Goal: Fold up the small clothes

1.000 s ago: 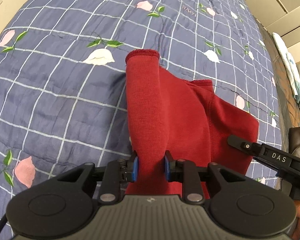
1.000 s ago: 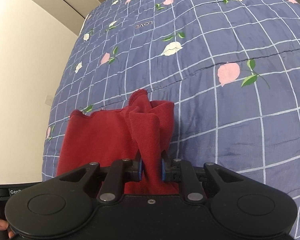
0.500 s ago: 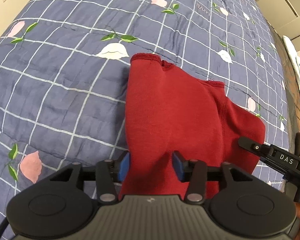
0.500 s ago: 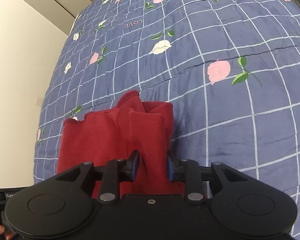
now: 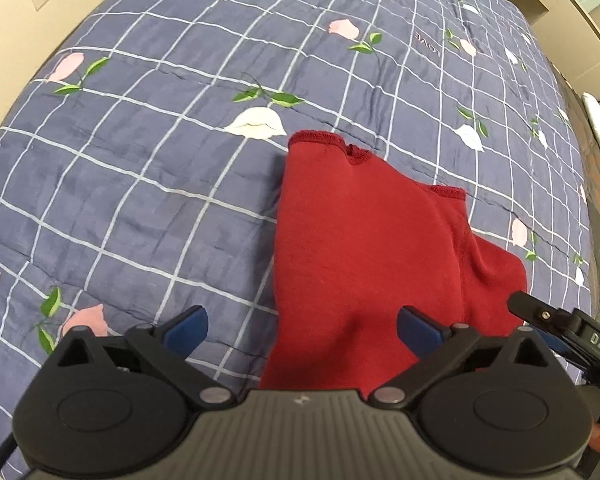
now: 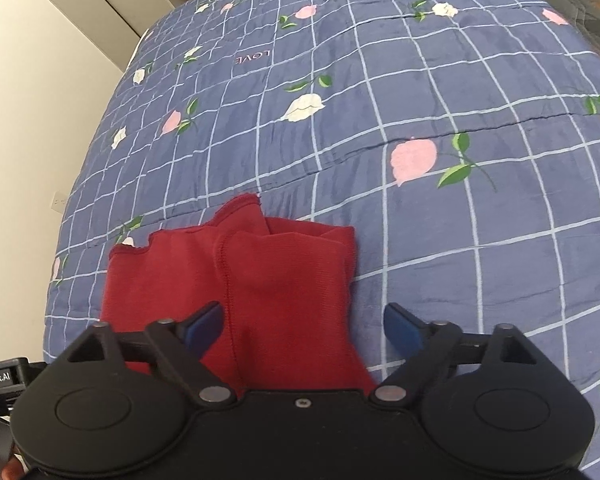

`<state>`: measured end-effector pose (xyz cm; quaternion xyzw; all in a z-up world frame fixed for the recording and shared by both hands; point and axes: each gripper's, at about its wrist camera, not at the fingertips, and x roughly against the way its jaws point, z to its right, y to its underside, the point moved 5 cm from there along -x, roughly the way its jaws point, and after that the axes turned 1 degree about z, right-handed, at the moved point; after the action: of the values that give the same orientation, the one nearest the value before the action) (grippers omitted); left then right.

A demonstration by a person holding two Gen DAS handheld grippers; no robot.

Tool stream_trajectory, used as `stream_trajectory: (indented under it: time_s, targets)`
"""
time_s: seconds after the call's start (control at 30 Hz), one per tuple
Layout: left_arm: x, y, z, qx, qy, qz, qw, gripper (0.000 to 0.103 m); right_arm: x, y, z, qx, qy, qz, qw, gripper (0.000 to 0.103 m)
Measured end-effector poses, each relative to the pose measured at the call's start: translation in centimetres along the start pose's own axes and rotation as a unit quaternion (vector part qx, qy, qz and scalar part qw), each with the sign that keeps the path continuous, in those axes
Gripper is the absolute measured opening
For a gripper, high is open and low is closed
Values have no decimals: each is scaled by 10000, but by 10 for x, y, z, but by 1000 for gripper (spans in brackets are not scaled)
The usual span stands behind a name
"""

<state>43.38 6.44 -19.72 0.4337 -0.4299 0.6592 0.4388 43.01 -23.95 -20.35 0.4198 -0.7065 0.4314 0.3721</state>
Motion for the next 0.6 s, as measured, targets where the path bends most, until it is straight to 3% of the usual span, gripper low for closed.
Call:
stream_trajectory:
  time_s: [0.17, 0.6]
  targets:
    - [3, 0, 1, -31, -55, 109, 9999, 102, 8, 1, 3, 65, 154, 205, 9996, 102]
    - [15, -1, 8, -183, -104, 426, 9989, 102, 33, 1, 21, 113, 637, 725, 9953, 102]
